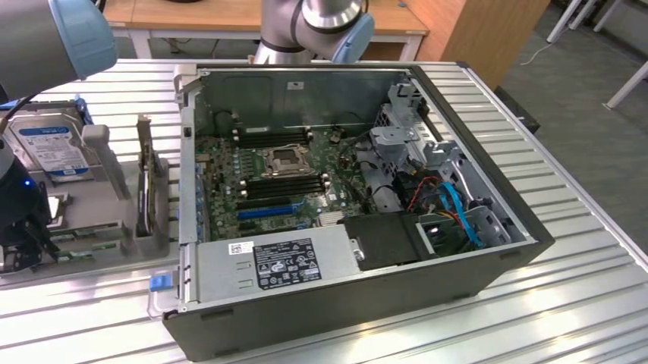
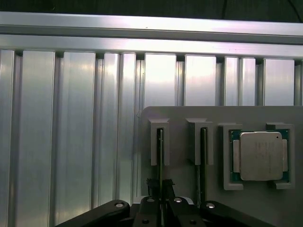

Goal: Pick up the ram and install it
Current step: 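Pick up the ram and move it above insertion slot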

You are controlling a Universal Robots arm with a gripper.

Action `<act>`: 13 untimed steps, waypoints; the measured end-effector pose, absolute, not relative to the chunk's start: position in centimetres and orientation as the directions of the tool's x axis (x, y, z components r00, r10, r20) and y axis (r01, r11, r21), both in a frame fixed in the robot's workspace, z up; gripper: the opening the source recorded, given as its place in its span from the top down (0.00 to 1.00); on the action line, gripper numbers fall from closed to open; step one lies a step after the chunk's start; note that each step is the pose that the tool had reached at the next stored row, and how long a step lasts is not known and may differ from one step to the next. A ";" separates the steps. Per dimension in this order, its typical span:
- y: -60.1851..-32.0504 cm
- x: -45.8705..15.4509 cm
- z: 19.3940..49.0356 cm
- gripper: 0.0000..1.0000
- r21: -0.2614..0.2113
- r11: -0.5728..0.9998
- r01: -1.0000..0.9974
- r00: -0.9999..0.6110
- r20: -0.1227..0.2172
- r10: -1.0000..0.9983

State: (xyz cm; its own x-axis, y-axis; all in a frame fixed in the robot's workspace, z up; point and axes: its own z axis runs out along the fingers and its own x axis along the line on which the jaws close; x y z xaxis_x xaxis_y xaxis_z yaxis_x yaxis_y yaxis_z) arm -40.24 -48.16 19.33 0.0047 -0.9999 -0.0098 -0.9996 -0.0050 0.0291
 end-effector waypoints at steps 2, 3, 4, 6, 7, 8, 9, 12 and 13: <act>-48.2 -40.2 19.3 0.87 0.029 -0.005 -1.000 0.005 -0.010 -1.000; -48.2 -40.2 19.4 0.87 0.029 -0.005 -1.000 0.005 -0.010 -1.000; -48.2 -40.2 19.5 0.87 0.029 -0.005 -1.000 0.005 -0.010 -1.000; -48.2 -40.2 20.1 0.87 0.029 -0.005 -1.000 0.005 -0.010 -1.000; -48.2 -40.2 20.5 0.87 0.029 -0.005 -1.000 0.005 -0.010 -1.000; -48.2 -40.2 20.8 0.87 0.029 -0.005 -1.000 0.005 -0.010 -1.000; -48.2 -40.2 21.1 0.87 0.029 -0.005 -1.000 0.005 -0.010 -1.000; -48.2 -40.2 22.1 0.87 0.029 -0.005 -1.000 0.005 -0.010 -1.000; -48.2 -40.2 22.4 0.87 0.029 -0.005 -1.000 0.005 -0.010 -1.000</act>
